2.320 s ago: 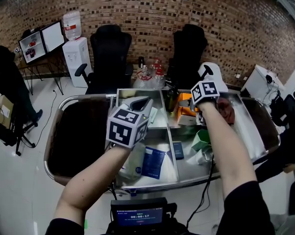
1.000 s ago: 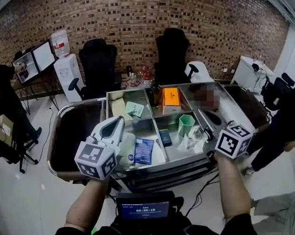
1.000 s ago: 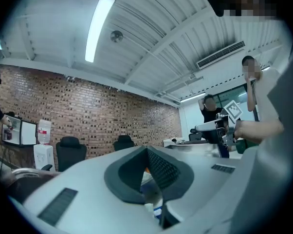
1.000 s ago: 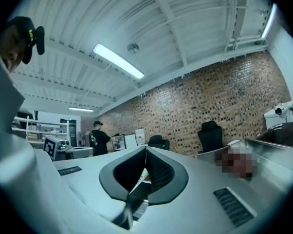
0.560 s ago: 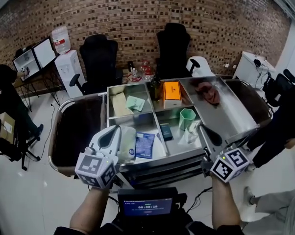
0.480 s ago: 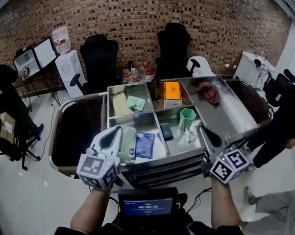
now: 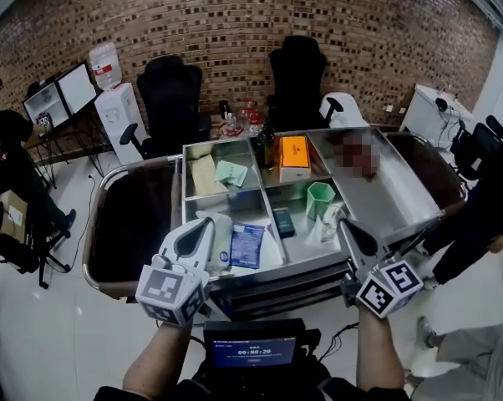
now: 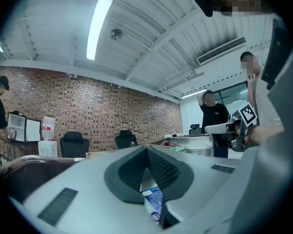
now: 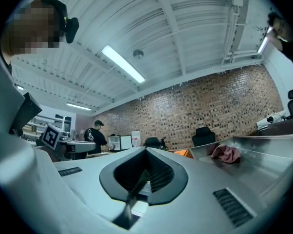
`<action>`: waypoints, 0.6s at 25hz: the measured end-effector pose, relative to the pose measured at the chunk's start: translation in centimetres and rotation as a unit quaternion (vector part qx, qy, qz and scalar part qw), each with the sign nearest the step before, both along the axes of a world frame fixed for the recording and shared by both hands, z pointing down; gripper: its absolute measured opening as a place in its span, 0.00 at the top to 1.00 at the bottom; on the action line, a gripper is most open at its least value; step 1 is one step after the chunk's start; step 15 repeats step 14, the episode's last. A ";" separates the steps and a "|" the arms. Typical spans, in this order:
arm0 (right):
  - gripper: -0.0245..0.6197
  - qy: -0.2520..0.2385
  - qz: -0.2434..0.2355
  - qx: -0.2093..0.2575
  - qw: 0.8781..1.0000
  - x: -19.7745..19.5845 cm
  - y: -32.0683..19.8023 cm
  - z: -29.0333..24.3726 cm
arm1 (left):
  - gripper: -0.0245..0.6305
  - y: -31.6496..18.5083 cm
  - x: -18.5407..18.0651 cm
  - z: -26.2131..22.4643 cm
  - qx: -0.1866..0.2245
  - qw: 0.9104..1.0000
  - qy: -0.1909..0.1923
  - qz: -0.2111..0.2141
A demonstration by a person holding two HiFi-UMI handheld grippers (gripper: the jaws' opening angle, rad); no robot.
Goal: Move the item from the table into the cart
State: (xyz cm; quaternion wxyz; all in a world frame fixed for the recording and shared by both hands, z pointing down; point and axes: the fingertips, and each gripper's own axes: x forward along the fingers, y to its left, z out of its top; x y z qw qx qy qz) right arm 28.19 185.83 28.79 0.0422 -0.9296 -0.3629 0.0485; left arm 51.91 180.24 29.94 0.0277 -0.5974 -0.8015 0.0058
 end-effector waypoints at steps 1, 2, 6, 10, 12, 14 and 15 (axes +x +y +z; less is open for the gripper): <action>0.96 0.000 0.000 0.000 1.000 0.1 -0.1 -0.1 | 0.96 0.0 0.1 -0.1 0.000 1.000 -0.001 0.000; 0.96 0.000 -0.001 0.000 1.000 0.2 -0.2 -0.3 | 0.96 -0.1 0.1 -0.2 0.001 1.000 -0.002 -0.001; 0.96 -0.001 -0.002 0.002 1.000 0.3 -0.5 -0.7 | 0.96 -0.3 0.3 -0.2 0.006 1.000 0.002 -0.004; 0.96 -0.002 -0.001 0.003 1.000 0.2 -0.3 -0.3 | 0.96 -0.1 0.0 0.0 0.006 1.000 -0.002 -0.004; 0.96 -0.002 0.000 0.003 1.000 0.1 -0.2 -0.2 | 0.96 -0.1 0.0 0.3 0.009 1.000 -0.004 -0.004; 0.96 -0.003 0.001 0.003 1.000 0.0 -0.1 -0.1 | 0.96 0.0 -0.1 0.5 0.013 1.000 -0.005 -0.004; 0.96 -0.003 0.001 0.003 1.000 0.0 -0.1 -0.1 | 0.96 0.0 -0.1 0.5 0.013 1.000 -0.005 -0.004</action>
